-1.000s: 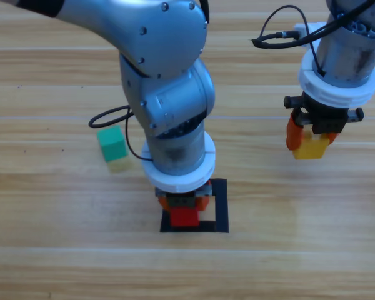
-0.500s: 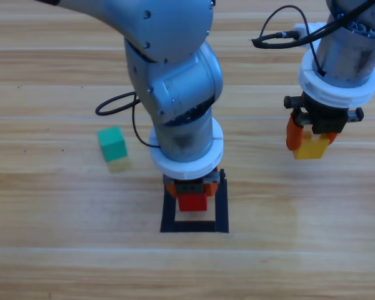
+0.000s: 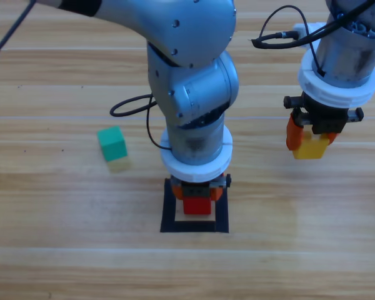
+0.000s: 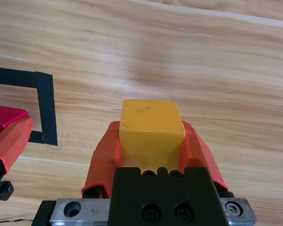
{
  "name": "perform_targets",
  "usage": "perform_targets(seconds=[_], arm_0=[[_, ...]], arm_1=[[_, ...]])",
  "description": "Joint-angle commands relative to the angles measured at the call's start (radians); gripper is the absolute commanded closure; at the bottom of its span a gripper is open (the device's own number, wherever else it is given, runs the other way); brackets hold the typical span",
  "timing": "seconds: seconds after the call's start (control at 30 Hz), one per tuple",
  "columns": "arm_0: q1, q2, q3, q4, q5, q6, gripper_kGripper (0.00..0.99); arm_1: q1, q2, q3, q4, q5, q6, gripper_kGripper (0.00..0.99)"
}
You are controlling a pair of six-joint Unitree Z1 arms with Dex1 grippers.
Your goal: Stack the blocks in the rectangular block: red at the bottom, yellow in the middle, green on top
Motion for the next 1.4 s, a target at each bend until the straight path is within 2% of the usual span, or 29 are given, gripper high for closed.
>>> perform_targets(seconds=[0.03,1.0,1.03,1.07,1.1,1.13,1.17,1.2,1.4], arm_0=[[-0.02,0.051,-0.001,0.009,0.014,0.011,0.926],[-0.028,0.072,-0.008,0.005,0.03,-0.015,0.919],[-0.028,0.068,-0.007,0.008,0.032,-0.016,0.89],[-0.029,0.065,-0.005,0.009,0.032,-0.016,0.76],[-0.029,0.059,-0.005,0.011,0.034,-0.018,0.548],[-0.032,0.051,-0.007,0.015,0.037,-0.019,0.248],[-0.032,0.045,-0.007,0.022,0.038,-0.022,0.091],[-0.032,0.036,-0.007,0.031,0.041,-0.024,0.01],[-0.032,-0.036,-0.015,0.077,0.061,-0.028,0.0]], arm_1=[[0.005,-0.019,0.016,-0.017,-0.016,-0.012,0.99],[0.005,-0.015,0.017,-0.019,-0.014,-0.016,0.99],[0.005,-0.015,0.017,-0.019,-0.014,-0.016,0.99],[0.005,-0.015,0.017,-0.019,-0.014,-0.016,0.99],[0.005,-0.015,0.017,-0.019,-0.014,-0.016,0.99],[0.005,-0.015,0.017,-0.019,-0.014,-0.016,0.99],[0.005,-0.015,0.017,-0.019,-0.014,-0.016,0.99],[0.005,-0.015,0.017,-0.019,-0.014,-0.016,0.99],[0.005,-0.015,0.017,-0.019,-0.014,-0.016,0.99]])
